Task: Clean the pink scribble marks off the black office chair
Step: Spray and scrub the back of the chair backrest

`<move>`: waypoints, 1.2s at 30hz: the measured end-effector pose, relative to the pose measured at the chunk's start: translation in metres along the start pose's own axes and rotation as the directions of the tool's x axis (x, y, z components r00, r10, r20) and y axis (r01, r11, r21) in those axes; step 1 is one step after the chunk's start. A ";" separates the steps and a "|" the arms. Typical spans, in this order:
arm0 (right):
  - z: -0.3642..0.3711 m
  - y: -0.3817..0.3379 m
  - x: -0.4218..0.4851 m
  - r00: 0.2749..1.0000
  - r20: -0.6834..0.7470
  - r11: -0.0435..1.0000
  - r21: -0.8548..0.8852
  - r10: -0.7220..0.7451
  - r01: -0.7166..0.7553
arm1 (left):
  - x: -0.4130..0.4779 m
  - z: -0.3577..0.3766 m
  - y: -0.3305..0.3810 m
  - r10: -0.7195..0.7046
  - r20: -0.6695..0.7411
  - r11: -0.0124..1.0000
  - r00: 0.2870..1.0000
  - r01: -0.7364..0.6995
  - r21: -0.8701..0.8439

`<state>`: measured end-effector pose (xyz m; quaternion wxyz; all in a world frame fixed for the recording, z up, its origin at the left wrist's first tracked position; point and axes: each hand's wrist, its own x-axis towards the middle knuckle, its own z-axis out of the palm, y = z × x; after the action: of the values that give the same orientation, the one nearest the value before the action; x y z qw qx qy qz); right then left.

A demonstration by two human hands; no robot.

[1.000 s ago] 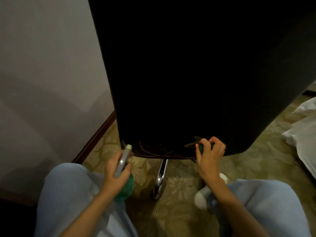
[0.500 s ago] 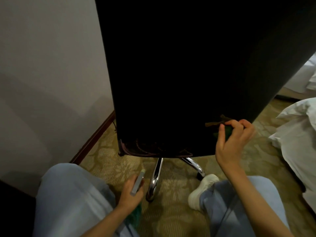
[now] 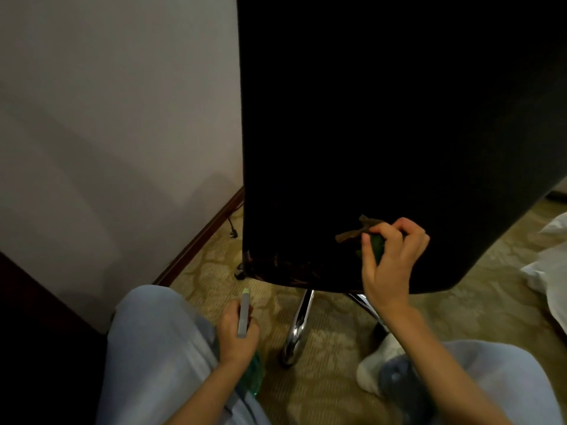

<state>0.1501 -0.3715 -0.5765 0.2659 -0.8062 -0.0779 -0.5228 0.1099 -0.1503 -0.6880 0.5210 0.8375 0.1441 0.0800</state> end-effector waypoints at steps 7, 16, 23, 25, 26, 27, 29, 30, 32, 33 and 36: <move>0.066 -0.069 0.026 0.917 0.109 0.914 -0.096 -0.383 0.394 | 0.023 -0.020 0.017 -0.049 -0.151 0.981 0.987 0.020 -0.191; 0.161 -0.075 -0.046 0.736 0.484 0.662 -0.357 -0.473 0.660 | 0.052 -0.051 0.028 0.006 -0.239 0.983 0.971 -0.049 -0.174; 0.160 -0.027 -0.109 0.523 0.708 0.577 -0.199 -0.474 0.792 | 0.053 -0.054 0.032 -0.086 -0.224 0.981 0.971 0.043 -0.189; 0.158 -0.032 -0.106 0.550 0.705 0.598 -0.222 -0.447 0.770 | 0.053 -0.054 0.032 -0.108 -0.234 0.979 0.966 0.062 -0.196; 0.157 -0.039 -0.100 0.595 0.670 0.626 -0.244 -0.443 0.741 | 0.055 -0.054 0.032 -0.118 -0.239 0.976 0.964 0.069 -0.205; 0.156 -0.048 -0.092 0.650 0.611 0.659 -0.263 -0.451 0.705 | 0.056 -0.055 0.033 -0.126 -0.242 0.975 0.962 0.075 -0.210; 0.159 -0.067 -0.067 0.742 0.458 0.720 -0.267 -0.490 0.640 | 0.058 -0.054 0.034 -0.138 -0.250 0.974 0.958 0.086 -0.210; 0.162 -0.076 -0.055 0.762 0.394 0.733 -0.259 -0.514 0.629 | 0.059 -0.053 0.035 -0.135 -0.255 0.975 0.957 0.083 -0.205; 0.177 -0.088 -0.039 0.765 0.352 0.733 -0.249 -0.540 0.632 | 0.059 -0.052 0.036 -0.111 -0.259 0.980 0.959 0.062 -0.190; 0.185 -0.092 -0.037 0.755 0.383 0.716 -0.272 -0.533 0.643 | 0.059 -0.052 0.036 -0.094 -0.260 0.982 0.961 0.047 -0.182; 0.207 -0.088 -0.064 0.610 0.602 0.548 -0.315 -0.516 0.775 | 0.061 -0.052 0.032 -0.072 -0.268 0.984 0.961 0.023 -0.179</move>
<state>0.2524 -0.1820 -0.6674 -0.2207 -0.8502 -0.2828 -0.3854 0.1575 -0.0991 -0.6373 0.5692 0.7659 0.2271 0.1945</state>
